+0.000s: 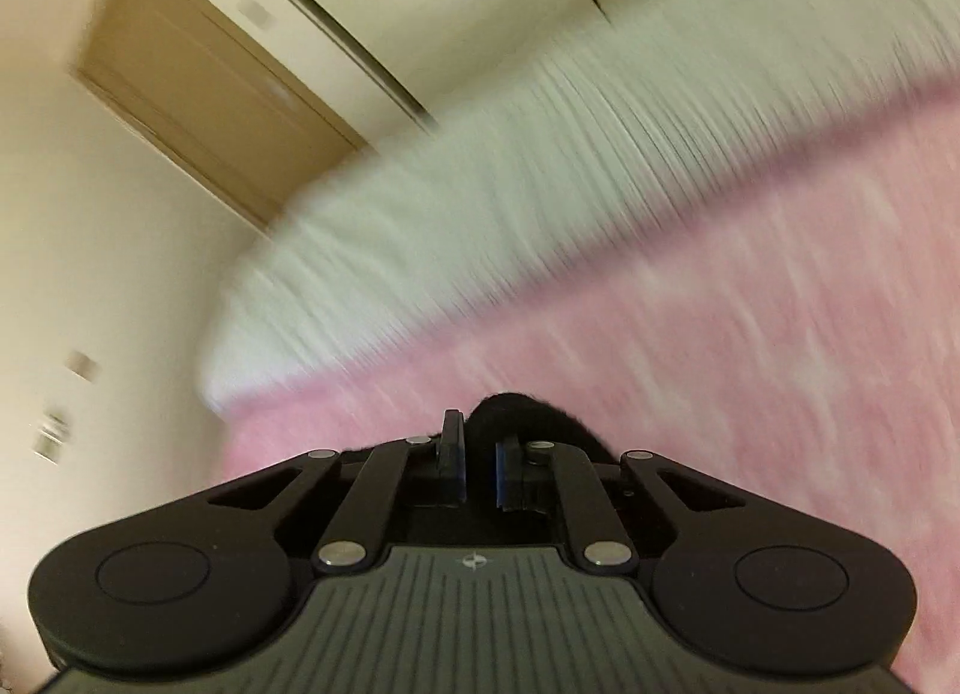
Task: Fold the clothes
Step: 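Lift the garment with both grippers and shake it open over the bed, then lay the unfolded garment flat on the bed with both grippers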
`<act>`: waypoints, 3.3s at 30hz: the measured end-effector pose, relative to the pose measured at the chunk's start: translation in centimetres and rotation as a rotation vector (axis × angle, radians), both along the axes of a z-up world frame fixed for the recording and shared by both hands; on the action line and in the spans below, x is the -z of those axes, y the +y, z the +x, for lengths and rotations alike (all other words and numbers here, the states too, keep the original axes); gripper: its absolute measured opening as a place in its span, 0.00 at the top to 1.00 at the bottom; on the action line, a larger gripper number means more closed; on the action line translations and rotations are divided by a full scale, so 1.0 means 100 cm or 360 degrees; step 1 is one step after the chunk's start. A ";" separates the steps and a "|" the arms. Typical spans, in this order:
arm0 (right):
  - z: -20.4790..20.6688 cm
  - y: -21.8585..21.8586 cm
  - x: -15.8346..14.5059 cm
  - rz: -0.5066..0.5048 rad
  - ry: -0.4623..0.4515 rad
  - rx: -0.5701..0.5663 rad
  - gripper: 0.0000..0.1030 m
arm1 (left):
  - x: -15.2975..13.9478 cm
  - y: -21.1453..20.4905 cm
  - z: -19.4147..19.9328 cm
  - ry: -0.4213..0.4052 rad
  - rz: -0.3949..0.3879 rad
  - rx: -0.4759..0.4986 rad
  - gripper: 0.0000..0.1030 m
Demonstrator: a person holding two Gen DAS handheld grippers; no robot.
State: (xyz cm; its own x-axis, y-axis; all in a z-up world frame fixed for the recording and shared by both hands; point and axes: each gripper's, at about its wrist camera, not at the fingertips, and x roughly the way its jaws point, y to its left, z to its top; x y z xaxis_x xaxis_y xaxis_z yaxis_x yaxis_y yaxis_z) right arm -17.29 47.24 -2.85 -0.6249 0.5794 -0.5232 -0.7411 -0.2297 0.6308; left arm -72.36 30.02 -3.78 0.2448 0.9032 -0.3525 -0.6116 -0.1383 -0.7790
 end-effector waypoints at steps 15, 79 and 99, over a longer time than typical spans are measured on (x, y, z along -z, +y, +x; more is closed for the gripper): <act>0.093 -0.117 0.030 -0.0317 -0.0309 -0.0033 0.71 | 0.027 -0.170 0.015 0.0127 -0.0337 -0.0149 0.89; 0.049 -0.204 0.080 -0.0059 -0.0433 -0.0425 0.92 | 0.102 -0.114 0.062 0.0388 -0.0373 0.0925 0.89; 0.092 -0.428 0.160 -0.0957 -0.0474 -0.0076 0.47 | 0.159 -0.366 0.123 0.0146 -0.1012 0.0392 0.60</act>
State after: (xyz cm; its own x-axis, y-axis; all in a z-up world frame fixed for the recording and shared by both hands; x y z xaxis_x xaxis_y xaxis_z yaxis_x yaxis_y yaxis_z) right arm -8.13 4.40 -18.81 -0.4215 0.1082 -0.9003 -0.9012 0.0607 0.4292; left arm -60.10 -6.58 -19.66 0.3604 0.4356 -0.8249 -0.7434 -0.4001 -0.5361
